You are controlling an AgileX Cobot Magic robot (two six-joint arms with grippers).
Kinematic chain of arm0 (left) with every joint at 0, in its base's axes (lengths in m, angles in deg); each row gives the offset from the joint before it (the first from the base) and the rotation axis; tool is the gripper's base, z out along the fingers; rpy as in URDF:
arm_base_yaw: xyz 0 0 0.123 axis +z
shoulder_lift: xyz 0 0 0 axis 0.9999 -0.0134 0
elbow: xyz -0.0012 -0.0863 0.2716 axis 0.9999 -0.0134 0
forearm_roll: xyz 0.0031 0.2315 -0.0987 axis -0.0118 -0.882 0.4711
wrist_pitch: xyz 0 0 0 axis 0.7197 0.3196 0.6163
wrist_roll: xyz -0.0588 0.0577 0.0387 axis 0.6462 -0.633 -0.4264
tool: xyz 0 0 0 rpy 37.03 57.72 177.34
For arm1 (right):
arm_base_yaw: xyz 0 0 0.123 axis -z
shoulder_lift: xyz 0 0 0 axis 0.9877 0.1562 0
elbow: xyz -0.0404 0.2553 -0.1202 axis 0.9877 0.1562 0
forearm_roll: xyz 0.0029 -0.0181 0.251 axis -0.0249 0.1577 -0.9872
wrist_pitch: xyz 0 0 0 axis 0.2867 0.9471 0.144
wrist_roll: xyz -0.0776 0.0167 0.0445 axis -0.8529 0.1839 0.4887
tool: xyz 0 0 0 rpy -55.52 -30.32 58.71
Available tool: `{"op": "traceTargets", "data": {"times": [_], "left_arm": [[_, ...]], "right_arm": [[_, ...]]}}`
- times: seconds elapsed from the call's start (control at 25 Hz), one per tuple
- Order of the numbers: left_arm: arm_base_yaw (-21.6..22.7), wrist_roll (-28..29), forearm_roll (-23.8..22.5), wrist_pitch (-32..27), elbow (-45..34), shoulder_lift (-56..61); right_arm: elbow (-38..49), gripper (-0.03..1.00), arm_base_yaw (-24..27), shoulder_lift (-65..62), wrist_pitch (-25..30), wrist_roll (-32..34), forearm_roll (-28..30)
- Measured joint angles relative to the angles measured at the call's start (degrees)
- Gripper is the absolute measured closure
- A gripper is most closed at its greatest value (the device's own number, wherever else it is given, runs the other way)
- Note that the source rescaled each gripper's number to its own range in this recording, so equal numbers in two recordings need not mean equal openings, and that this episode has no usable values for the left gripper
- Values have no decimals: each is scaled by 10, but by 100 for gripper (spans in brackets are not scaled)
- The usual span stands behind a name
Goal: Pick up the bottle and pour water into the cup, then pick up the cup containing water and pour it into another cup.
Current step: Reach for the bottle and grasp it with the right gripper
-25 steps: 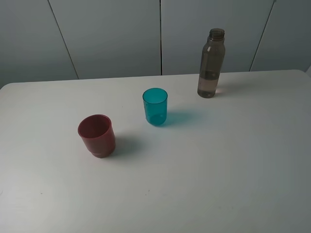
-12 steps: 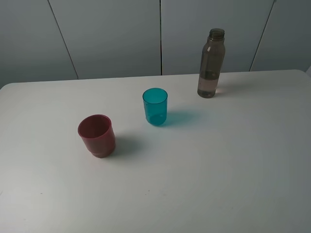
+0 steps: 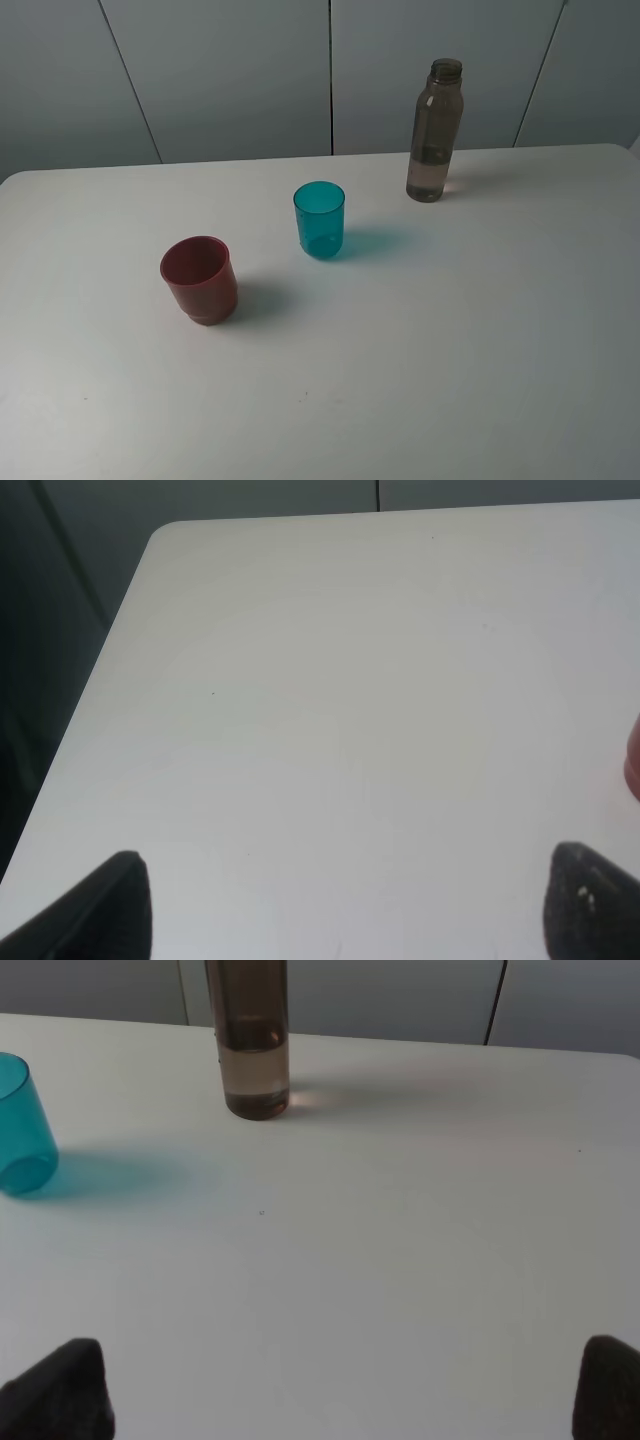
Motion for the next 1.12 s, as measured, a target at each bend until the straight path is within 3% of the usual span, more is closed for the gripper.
{"op": "traceTargets", "data": {"times": [0.2, 0.44, 0.56, 0.76, 0.88, 1.12], "left_arm": [[0, 0, 0, 0, 0, 0], [0, 0, 0, 0, 0, 0], [0, 0, 0, 0, 0, 0], [0, 0, 0, 0, 0, 0], [0, 0, 0, 0, 0, 0], [0, 0, 0, 0, 0, 0]], "right_arm": [[0, -3, 0, 11, 0, 0, -1], [-45, -3, 0, 128, -18, 0, -5], [-75, -3, 0, 196, -71, 0, -21], [-86, -3, -1, 295, -204, -2, -63], [-86, -3, -5, 358, -257, -32, -94], [-86, -3, -109, 481, -360, -71, -87]]}}
